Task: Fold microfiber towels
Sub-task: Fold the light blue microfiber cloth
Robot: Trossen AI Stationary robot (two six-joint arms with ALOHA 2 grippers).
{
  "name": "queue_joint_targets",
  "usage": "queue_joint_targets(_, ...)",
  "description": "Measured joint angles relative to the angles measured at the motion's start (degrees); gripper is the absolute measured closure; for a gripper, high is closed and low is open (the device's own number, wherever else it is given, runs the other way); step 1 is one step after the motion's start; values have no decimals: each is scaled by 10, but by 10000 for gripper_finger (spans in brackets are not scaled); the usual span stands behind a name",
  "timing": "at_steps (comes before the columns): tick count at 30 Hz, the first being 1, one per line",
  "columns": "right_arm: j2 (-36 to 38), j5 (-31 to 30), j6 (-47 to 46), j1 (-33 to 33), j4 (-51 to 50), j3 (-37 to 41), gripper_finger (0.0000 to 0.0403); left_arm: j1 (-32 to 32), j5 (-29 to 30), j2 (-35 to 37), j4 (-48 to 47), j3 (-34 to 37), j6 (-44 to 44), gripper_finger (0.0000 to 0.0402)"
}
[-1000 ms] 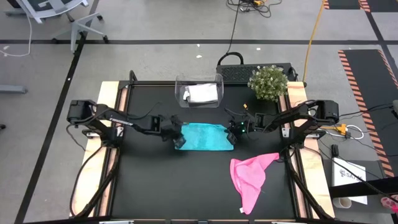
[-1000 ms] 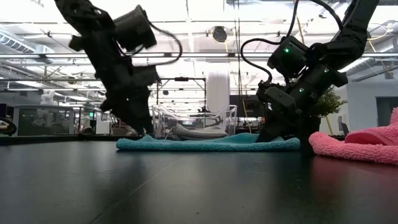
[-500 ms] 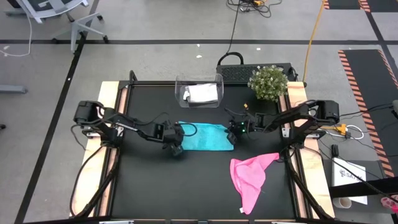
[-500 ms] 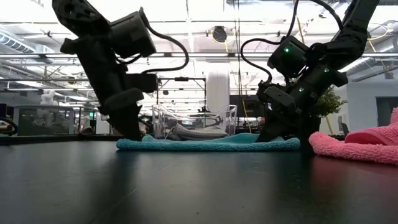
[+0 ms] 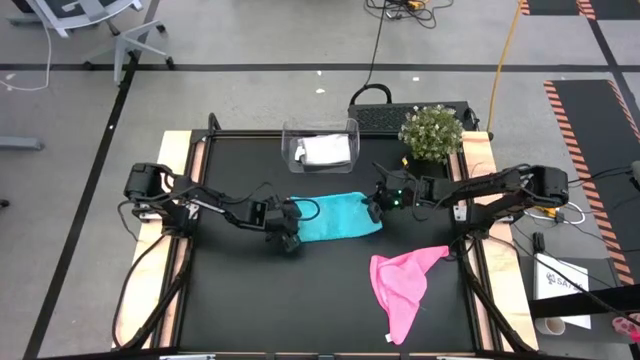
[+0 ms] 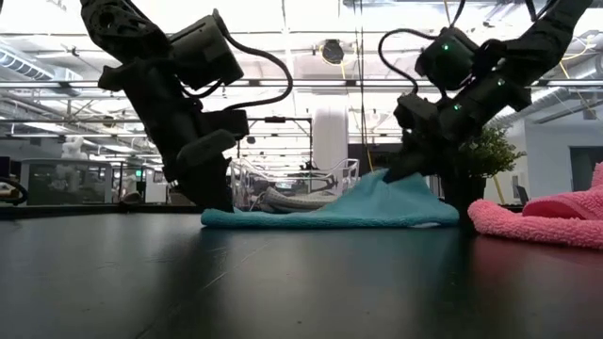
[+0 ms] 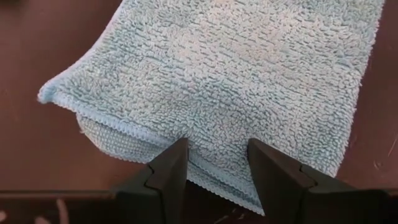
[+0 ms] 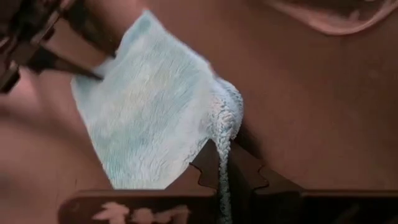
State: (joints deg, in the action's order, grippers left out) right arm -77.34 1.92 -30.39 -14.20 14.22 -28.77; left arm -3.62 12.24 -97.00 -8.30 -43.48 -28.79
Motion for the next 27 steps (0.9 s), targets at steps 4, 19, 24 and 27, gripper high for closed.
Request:
queue_joint_targets(4,1,-4,-1,0,-73,-37,403,-3,5,-2,39,1,-10,229)
queue_joint_targets(19,-25,-21,-14,11,-246,-218,403,-30,16,-43,134,1,-47,229)
queue_joint_targets(24,-69,-21,-58,30,-220,-218,403,-24,14,-55,178,1,-42,229)
queue_joint_targets(27,-107,-11,-78,48,-152,-218,403,-24,13,-65,175,-7,-34,229)
